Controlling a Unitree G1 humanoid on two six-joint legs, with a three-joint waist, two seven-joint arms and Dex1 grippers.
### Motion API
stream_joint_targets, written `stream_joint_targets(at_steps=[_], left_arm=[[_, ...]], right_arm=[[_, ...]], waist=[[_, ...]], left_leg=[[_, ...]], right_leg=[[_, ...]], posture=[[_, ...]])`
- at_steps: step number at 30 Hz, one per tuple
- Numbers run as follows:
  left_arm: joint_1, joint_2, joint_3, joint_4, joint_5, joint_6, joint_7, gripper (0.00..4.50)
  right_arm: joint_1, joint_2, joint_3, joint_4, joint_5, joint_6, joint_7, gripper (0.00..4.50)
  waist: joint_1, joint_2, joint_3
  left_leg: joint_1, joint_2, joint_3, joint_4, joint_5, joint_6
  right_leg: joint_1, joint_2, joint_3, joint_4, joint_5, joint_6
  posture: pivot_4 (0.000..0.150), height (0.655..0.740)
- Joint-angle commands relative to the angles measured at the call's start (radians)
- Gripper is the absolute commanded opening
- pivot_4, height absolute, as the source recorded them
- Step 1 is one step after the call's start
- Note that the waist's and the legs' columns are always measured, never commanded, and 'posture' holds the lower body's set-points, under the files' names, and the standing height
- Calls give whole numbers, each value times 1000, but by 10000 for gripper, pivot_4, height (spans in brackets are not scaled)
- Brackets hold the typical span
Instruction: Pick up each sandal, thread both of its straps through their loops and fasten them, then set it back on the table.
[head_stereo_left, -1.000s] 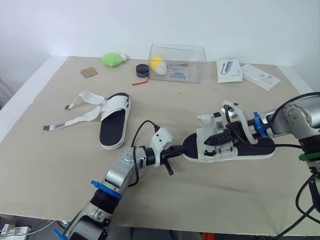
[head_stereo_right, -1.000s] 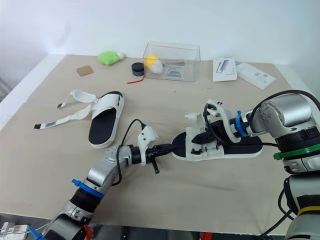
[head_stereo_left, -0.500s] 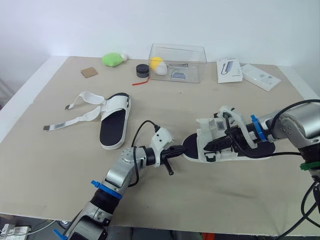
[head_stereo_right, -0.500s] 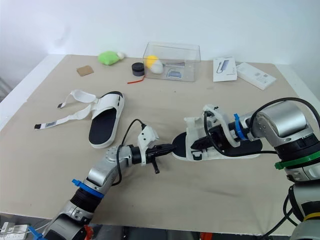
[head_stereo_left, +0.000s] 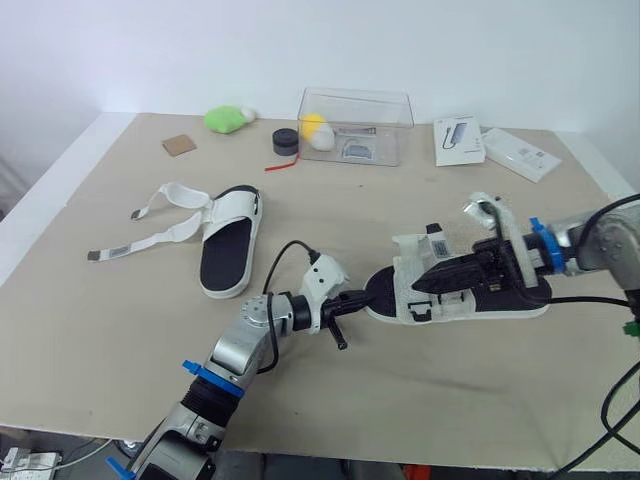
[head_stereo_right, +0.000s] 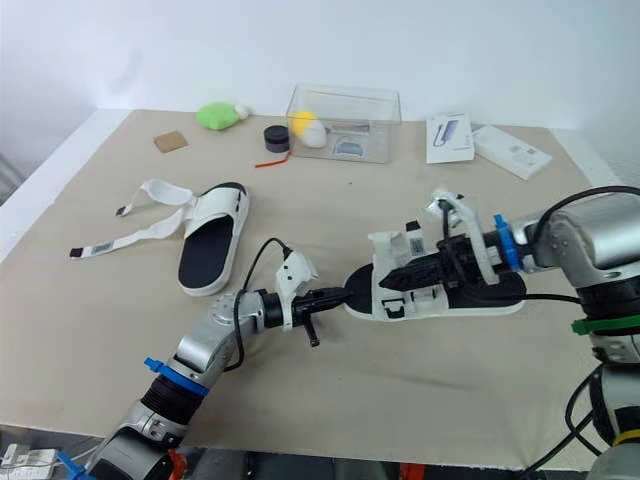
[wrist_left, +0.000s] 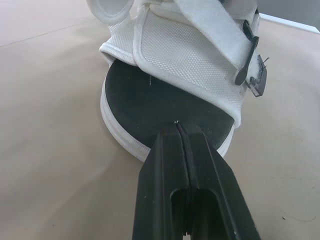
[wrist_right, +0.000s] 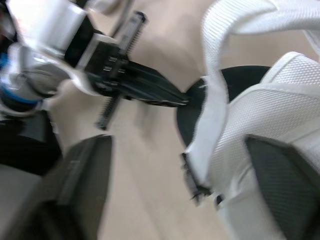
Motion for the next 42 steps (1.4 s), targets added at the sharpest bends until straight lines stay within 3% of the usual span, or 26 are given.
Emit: stream_joint_targets(at_steps=[1, 11, 21, 25, 26, 28, 32, 42], left_arm=[[10, 8, -18, 34, 17, 21, -2, 0], [7, 4, -24, 40, 17, 19, -7, 0], [5, 4, -28, 41, 18, 17, -12, 0], [4, 7, -27, 40, 20, 17, -13, 0], [4, 8, -27, 40, 20, 17, -12, 0], [4, 9, -27, 41, 21, 16, -12, 0], [3, 9, -27, 42, 22, 14, -11, 0], [1, 7, -25, 43, 22, 12, -9, 0]], right_arm=[[71, -76, -78, -98, 80, 37, 68, 44630], [358, -100, -201, -284, 120, 56, -47, 44630], [284, 81, -247, -218, 92, 166, -271, 44630], [255, 132, -272, -205, 106, 207, -306, 35847], [250, 140, -276, -205, 111, 212, -315, 29487], [246, 148, -280, -201, 125, 215, -327, 23166], [235, 154, -282, -195, 158, 215, -349, 2134], [290, 117, -263, -238, 221, 215, -362, 981]], waist=[[0, 0, 0], [-1, 0, 0], [-1, -1, -2], [-1, -1, -2], [-1, -1, -2], [-1, -1, -2], [-1, -1, -2], [-1, -1, -2]], left_leg=[[0, 0, 0, 0, 0, 0], [1, 0, 0, 1, 0, 0], [0, 0, 0, 2, 0, 0], [0, 0, 0, 3, 0, 0], [1, 0, 0, 3, 0, 0], [1, 0, 0, 3, 0, 0], [1, 0, 0, 2, 0, 0], [1, 0, 0, 2, 0, 0]], right_leg=[[0, 0, 0, 0, 0, 0], [0, 0, 0, 0, 0, 0], [1, 0, 0, 0, 1, 0], [1, 0, 0, 0, 2, 0], [1, 1, 0, 0, 2, 0], [1, 1, 0, 0, 2, 0], [1, 0, 0, 0, 2, 0], [1, 1, 0, 0, 2, 0]], posture=[[1500, 7400], [1500, 7400], [1500, 7400], [1500, 7400], [1500, 7400], [1500, 7400], [1500, 7400], [1500, 7400]])
